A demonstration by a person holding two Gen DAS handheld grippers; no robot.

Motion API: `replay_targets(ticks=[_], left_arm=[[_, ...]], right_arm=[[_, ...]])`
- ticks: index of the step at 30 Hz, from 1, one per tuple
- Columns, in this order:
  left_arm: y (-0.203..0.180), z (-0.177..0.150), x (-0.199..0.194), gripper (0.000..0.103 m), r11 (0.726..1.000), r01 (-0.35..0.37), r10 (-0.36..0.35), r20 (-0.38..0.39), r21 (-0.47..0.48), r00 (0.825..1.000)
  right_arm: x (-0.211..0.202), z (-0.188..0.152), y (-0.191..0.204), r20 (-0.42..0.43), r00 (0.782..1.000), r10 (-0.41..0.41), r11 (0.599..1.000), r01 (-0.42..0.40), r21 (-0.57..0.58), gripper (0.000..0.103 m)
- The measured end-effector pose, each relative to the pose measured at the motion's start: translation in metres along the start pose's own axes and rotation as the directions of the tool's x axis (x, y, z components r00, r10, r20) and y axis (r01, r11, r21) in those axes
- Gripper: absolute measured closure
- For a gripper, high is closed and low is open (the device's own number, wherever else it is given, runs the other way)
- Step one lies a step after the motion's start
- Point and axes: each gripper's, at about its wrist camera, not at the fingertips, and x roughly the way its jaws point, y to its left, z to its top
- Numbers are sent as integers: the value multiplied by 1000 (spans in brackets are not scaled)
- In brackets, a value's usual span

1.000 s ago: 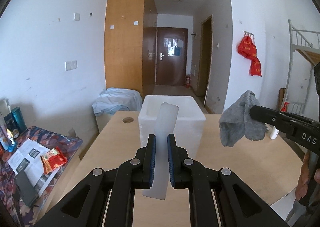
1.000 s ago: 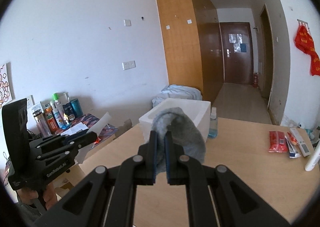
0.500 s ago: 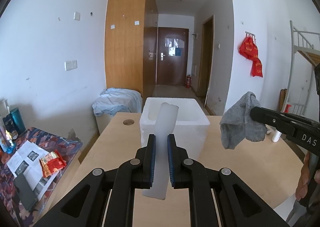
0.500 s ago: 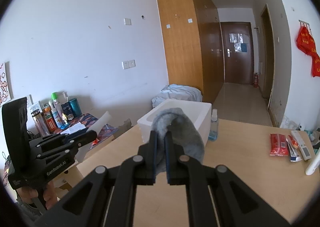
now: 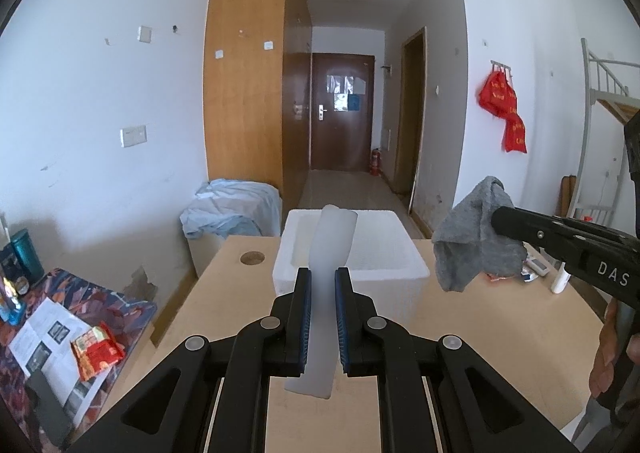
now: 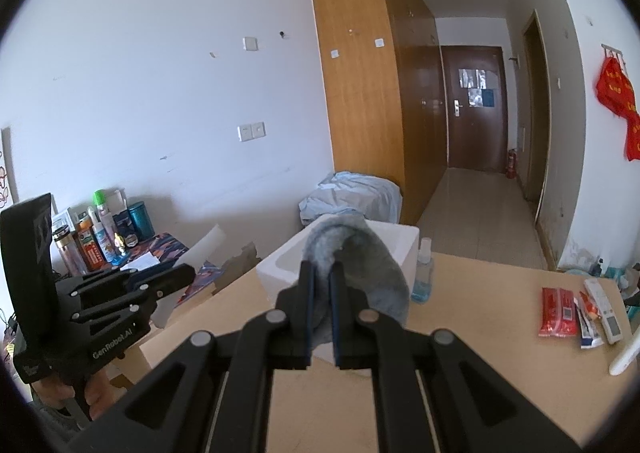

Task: Organize soft objects
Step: 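Carry the foam strip and grey sock over the white foam box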

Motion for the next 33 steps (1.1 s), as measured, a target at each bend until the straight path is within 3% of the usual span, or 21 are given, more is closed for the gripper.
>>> replay_targets(ticks=[33], left_arm=[[4, 39, 116, 91, 996, 85, -84, -60, 22, 995]], right_arm=[[68, 38, -32, 0, 999, -32, 999, 32, -20, 93]])
